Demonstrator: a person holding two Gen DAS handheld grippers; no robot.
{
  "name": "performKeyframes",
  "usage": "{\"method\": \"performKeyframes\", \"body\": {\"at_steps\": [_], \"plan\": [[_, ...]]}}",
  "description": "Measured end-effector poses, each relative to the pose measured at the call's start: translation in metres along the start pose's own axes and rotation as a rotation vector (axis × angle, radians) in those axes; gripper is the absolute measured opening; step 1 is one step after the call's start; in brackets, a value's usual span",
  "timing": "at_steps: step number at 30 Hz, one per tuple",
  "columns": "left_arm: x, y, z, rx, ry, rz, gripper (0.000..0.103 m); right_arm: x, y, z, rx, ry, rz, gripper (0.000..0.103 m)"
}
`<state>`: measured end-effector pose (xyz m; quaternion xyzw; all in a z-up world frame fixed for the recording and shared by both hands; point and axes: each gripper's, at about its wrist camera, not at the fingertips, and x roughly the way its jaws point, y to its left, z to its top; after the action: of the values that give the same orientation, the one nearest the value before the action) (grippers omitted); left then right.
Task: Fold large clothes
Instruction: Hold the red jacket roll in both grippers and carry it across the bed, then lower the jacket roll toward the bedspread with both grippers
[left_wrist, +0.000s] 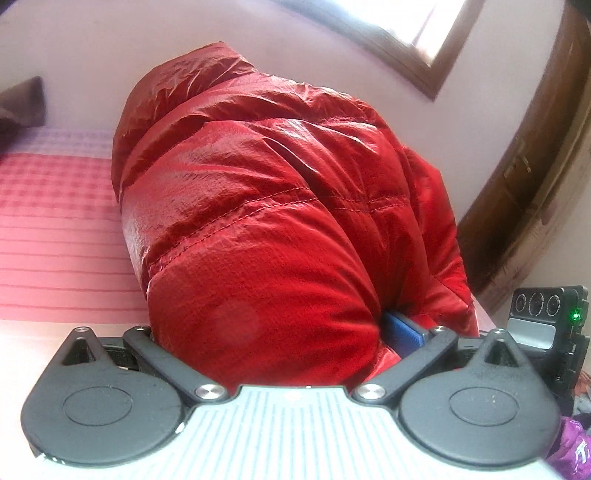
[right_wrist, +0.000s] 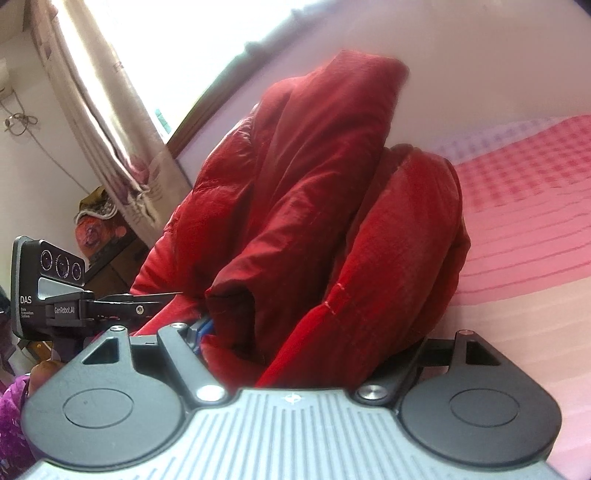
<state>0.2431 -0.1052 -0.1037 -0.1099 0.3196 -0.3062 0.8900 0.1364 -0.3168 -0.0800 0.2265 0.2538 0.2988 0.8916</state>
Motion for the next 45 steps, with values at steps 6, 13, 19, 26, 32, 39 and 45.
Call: {"method": "performKeyframes", "body": {"at_steps": [6,13,19,26,32,39,45], "plan": [[-0.02,0.012,0.003,-0.018,-0.034,0.045,0.102,0.022,0.028,0.002,-0.029,0.02,0.042,0.078],[-0.057,0.045,0.003,-0.054,-0.072,0.102,0.102,0.055,0.061,0.004,-0.064,0.053,0.089,0.078],[-0.089,0.071,0.006,-0.082,-0.111,0.153,0.102,0.083,0.085,0.006,-0.091,0.076,0.132,0.078],[-0.118,0.097,0.008,-0.11,-0.143,0.202,0.102,0.117,0.115,0.008,-0.12,0.104,0.178,0.078],[-0.13,0.111,0.013,-0.131,-0.163,0.249,0.102,0.131,0.123,0.007,-0.127,0.126,0.217,0.078],[-0.144,0.131,0.014,-0.154,-0.182,0.285,0.102,0.151,0.134,0.006,-0.135,0.144,0.246,0.078],[-0.149,0.142,0.012,-0.172,-0.187,0.301,0.102,0.166,0.14,0.003,-0.134,0.163,0.257,0.078]]}}
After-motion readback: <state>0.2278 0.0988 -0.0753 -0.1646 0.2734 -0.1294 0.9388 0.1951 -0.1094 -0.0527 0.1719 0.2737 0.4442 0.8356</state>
